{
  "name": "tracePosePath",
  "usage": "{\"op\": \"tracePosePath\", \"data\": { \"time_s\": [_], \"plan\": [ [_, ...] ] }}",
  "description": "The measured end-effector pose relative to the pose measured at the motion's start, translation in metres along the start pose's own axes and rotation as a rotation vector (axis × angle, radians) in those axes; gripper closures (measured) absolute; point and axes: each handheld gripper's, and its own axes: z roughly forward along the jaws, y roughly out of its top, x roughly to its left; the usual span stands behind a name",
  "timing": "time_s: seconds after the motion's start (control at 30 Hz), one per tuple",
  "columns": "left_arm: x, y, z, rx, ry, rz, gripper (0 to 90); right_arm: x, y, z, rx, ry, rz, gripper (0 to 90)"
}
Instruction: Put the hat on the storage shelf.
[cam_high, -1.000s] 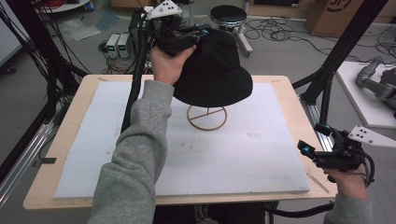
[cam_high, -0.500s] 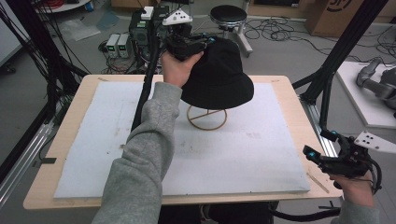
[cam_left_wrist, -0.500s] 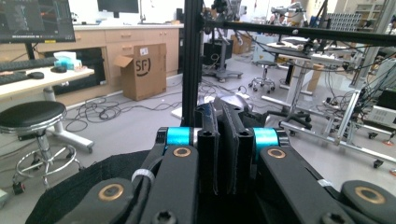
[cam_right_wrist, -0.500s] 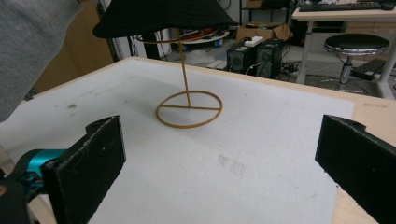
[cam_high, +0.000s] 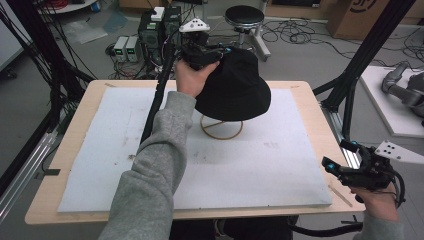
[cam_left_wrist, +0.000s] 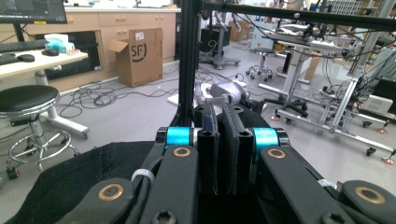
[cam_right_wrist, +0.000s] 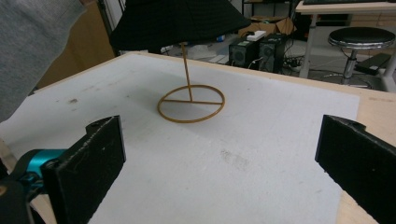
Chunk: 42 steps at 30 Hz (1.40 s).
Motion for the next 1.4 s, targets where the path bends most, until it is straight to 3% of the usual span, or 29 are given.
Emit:
{"op": "tracePosePath", "data": {
  "time_s": [0.47, 0.67, 0.8, 0.93, 1.13, 1.23, 1.3, 1.4],
  "plan": [
    [0.006, -0.013, 0.015, 0.066, 0.001, -0.023, 84.4, -0.001, 0.000, -0.001, -0.003, -0.004, -0.003, 1.1],
    [0.012, -0.026, 0.011, 0.034, -0.018, -0.072, 84.1, -0.002, -0.001, -0.002, 0.001, -0.009, 0.008, 1.2],
    [0.009, -0.023, 0.011, 0.041, 0.003, -0.043, 83.8, -0.003, -0.002, -0.001, 0.002, -0.004, 0.009, 1.2],
    [0.010, -0.023, 0.010, 0.034, 0.001, -0.050, 81.4, -0.002, -0.001, 0.000, 0.007, -0.005, 0.002, 1.1],
    [0.009, -0.019, 0.006, 0.023, 0.038, -0.057, 46.3, -0.003, -0.002, 0.001, 0.012, -0.015, 0.019, 1.2],
    [0.007, -0.017, 0.003, 0.044, 0.094, -0.057, 24.8, -0.002, -0.002, 0.002, 0.013, -0.014, 0.016, 1.2],
    [0.006, -0.016, 0.000, 0.052, 0.107, -0.070, 15.9, -0.002, -0.002, 0.003, 0.011, -0.012, 0.015, 1.2],
    [0.004, -0.015, -0.008, 0.044, 0.124, -0.065, 12.9, -0.001, -0.002, 0.005, 0.011, -0.012, 0.013, 1.1]
  ]
}}
